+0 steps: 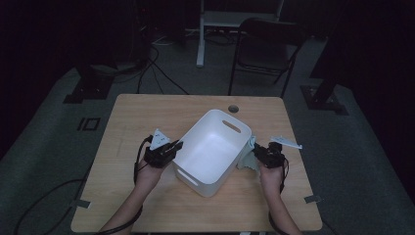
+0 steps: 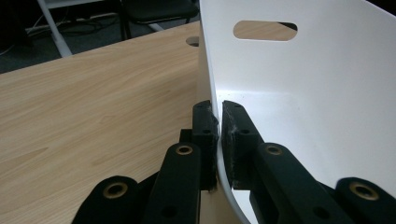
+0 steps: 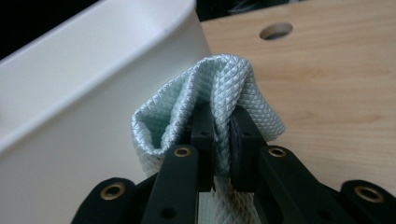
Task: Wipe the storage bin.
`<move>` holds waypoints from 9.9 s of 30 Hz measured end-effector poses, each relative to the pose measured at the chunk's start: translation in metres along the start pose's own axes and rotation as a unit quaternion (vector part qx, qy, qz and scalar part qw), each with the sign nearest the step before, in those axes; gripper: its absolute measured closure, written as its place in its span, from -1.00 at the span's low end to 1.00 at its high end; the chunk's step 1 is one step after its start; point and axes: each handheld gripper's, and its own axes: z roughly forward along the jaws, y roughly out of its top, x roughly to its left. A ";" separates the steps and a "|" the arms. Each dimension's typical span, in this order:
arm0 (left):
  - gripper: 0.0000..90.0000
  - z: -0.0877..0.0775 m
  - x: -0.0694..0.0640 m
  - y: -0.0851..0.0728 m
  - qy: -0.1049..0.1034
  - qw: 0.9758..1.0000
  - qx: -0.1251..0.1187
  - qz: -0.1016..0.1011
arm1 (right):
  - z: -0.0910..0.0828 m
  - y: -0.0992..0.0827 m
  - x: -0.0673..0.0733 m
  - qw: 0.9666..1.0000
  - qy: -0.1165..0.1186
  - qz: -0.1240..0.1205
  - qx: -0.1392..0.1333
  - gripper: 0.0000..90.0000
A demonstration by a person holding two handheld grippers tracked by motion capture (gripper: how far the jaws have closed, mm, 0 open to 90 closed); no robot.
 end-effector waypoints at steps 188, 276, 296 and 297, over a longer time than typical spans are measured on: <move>0.84 0.002 -0.020 0.000 0.040 0.999 -0.002 0.000 | -0.040 -0.063 0.084 0.996 0.077 -0.047 0.012 0.87; -0.62 -0.033 0.009 0.008 -0.058 0.996 -0.065 -0.005 | -0.035 -0.010 -0.010 0.999 -0.018 -0.032 0.019 -0.65; -0.62 -0.082 0.030 -0.036 -0.016 0.998 -0.060 -0.021 | -0.055 -0.037 -0.012 0.999 -0.020 -0.037 0.027 -0.65; -0.62 -0.082 0.031 -0.039 -0.014 0.998 -0.057 -0.021 | -0.056 -0.038 -0.012 0.999 -0.021 -0.037 0.030 -0.65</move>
